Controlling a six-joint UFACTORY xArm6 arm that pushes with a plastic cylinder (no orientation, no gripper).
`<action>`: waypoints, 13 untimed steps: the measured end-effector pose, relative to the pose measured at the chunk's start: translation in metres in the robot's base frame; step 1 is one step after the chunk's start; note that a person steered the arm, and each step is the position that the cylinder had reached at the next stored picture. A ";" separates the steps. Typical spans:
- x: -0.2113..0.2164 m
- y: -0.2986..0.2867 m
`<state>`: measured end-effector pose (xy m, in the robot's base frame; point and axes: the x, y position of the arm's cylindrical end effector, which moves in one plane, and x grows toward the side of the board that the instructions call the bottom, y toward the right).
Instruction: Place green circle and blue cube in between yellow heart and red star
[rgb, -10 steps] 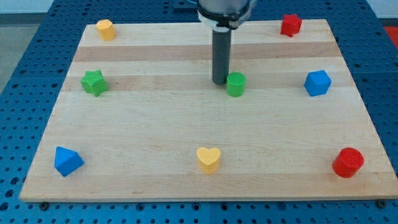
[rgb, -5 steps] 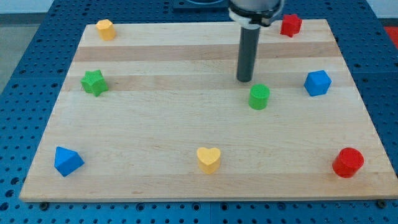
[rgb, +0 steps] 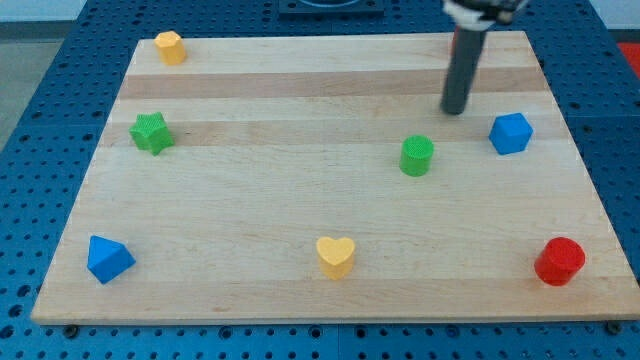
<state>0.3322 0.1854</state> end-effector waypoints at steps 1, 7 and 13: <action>-0.023 0.089; 0.071 0.075; 0.057 -0.008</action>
<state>0.3889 0.1777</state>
